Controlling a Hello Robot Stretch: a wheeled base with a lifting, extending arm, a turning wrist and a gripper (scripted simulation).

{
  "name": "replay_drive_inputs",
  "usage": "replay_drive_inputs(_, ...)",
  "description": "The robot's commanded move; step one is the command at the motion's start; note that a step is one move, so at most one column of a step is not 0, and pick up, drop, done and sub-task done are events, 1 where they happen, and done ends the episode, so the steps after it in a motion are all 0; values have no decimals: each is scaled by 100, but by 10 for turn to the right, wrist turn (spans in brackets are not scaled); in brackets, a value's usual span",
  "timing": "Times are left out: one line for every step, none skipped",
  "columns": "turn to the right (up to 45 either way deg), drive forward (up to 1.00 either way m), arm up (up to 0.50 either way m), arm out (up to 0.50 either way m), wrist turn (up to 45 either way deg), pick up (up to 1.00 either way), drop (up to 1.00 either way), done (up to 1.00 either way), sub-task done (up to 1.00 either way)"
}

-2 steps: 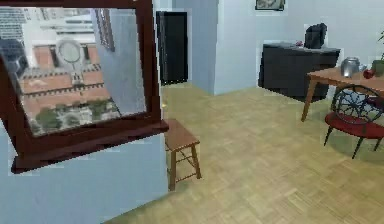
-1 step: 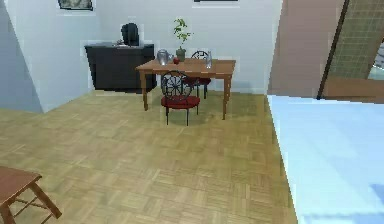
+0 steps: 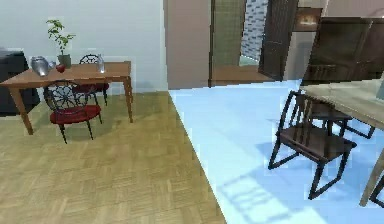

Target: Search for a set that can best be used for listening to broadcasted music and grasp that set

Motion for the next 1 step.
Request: replay_drive_inputs(30, 0, 0, 0, 0, 0, 0, 0, 0)
